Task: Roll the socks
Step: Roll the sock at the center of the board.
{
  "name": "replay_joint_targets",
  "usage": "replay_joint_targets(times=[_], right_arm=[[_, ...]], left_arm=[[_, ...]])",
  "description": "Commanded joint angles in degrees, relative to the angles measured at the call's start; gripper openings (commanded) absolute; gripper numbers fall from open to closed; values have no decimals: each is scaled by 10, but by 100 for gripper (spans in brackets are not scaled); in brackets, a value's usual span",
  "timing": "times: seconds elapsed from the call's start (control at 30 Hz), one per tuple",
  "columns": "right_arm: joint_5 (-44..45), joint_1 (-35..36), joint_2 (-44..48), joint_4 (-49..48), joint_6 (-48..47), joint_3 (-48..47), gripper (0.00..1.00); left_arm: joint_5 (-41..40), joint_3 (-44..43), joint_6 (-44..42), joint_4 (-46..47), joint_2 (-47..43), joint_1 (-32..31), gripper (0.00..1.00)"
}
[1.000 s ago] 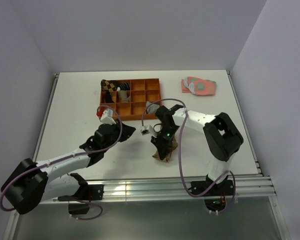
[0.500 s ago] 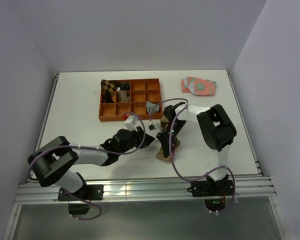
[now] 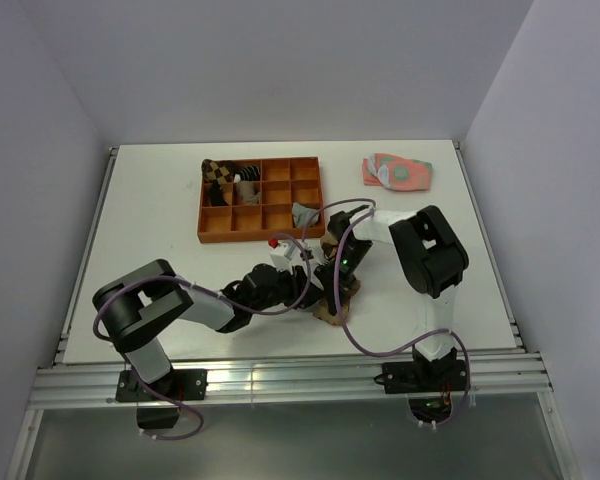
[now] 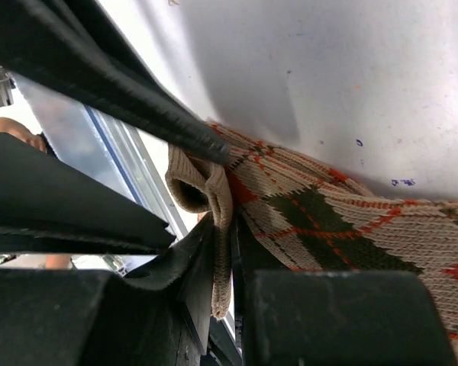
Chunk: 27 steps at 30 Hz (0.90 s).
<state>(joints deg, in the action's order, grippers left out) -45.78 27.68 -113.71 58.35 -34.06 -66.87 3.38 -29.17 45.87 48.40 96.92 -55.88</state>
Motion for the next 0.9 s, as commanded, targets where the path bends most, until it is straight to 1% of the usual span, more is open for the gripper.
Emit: replay_joint_targets(times=[0.0,0.1,0.27,0.37,0.47,0.87], right_arm=[[9,-3,-1,-23,11,-11,18],[6,-4,-4,-19,7,-12,18],[4,-4,-1,-20,6,-13,18],[4,-5,0,-23,8,-12,18],[4,-8,-1,-23,8,-11,13],[14,-11,1,-29,13,-9,10]], left_arm=[[32,-9,-17,60,8,-9,42],[39,-3,-17,66,12,-11,46],[53,-5,-21,64,28,-13,49],[50,0,-18,71,32,-13,49],[40,10,-19,71,28,-13,48],[39,18,-35,44,25,-13,46]])
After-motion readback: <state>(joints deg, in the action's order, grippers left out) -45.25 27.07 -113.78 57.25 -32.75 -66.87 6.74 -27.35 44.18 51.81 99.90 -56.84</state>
